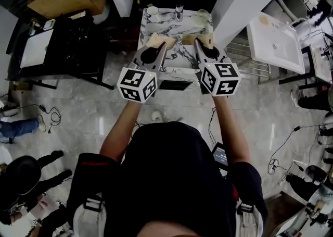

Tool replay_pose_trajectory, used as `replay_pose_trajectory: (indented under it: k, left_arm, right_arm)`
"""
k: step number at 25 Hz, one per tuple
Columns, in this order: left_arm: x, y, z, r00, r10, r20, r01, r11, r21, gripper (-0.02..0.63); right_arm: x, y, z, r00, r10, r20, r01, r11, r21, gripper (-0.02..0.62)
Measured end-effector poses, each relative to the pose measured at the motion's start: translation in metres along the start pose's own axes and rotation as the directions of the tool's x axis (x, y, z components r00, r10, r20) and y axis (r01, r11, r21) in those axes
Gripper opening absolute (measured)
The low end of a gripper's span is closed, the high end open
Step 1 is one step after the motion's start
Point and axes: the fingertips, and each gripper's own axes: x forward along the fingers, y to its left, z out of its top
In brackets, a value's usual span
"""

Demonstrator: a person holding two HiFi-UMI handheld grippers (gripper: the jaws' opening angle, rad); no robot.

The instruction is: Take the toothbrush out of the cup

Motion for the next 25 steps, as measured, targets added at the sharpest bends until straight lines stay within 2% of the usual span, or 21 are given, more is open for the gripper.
replay_pose_trajectory:
  k: [25]
  left_arm:
    - [0.002, -0.031, -0.01, 1.0, 0.03, 0.003, -0.03, 0.999, -0.021, 0.037]
  right_arm:
    - [-0.029, -0.013, -0.015, 1.0, 0.029, -0.006, -0.029, 0.999, 0.025, 0.061]
